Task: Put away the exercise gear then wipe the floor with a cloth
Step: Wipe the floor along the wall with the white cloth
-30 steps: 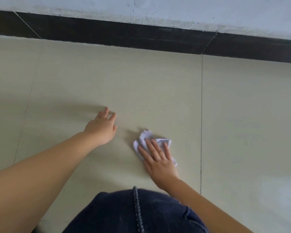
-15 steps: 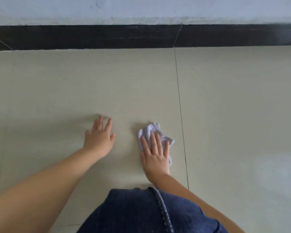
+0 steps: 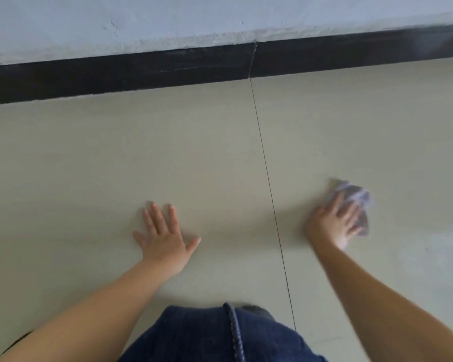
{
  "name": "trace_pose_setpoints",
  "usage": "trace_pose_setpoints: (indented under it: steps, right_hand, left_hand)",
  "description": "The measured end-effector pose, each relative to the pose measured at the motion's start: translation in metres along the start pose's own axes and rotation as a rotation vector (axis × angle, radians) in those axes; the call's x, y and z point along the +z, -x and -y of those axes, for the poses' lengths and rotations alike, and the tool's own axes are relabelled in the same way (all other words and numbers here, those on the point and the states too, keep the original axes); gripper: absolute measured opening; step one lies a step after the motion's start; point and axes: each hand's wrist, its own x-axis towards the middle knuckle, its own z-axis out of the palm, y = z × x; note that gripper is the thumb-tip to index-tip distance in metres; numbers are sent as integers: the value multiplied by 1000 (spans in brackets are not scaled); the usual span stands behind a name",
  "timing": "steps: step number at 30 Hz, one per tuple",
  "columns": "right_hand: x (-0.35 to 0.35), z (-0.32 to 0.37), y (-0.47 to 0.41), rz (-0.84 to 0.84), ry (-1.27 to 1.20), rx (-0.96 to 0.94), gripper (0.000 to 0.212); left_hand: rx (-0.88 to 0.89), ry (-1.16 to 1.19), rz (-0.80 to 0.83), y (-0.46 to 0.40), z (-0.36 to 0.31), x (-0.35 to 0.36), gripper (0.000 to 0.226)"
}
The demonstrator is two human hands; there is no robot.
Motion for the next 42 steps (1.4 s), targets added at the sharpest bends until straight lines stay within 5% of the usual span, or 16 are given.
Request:
trace_pose_setpoints:
  steps: [3,6,9,11,13,16,19,22,25,28,30,33,38,40,42]
  right_hand:
    - [45,72,56,-79,130,-534,71]
    - [67,114,93,76,275,-1109,55]
    - [56,116,50,106,365,-1387,50]
    - [39,101,1,-24,417,-1296,57]
    - [13,76,-50,-82,309,-951,60]
    - [-27,51,-95,-1,98,-419,53]
    - [-26,75,-93,8,29,-195,54]
    - [12,118,-45,-111,163,-516,63]
    - [45,156,20,93,274,-1099,55]
    - [40,178,10,183,341,-1393,51]
    - [29,177,-30,99,423,-1337,56]
    - [-6,153,-103,-62,334,-892,63]
    - [-35,157,-131,66,61,-284,54]
    - [-12,189,-101,28,81,-312,55]
    - [19,221,-52,34,155,-665,55]
  left_hand:
    - [-6,1,-33,-2,-1,3,103]
    - [22,60,-111,0,-1,5,105]
    - [36,81,-125,0,1,2,102]
    - [66,31,-93,-4,3,-2,103]
    - [95,-4,-71,-9,3,-5,103]
    - [102,-30,-73,-12,1,-7,107]
    - [139,-22,-120,-11,0,-11,120]
    - [172,-23,-82,-15,8,-3,127]
    - [219,-15,-119,-19,9,-2,137]
    - [267,-14,-134,-23,5,-16,135]
    - [292,-32,-180,-31,1,-27,133]
    - [362,-18,-244,-43,-15,-50,130]
    - [371,69,-100,-65,-42,-61,118]
    - [363,83,-73,-69,-43,-57,121]
    - [355,60,-60,-70,-40,-53,122]
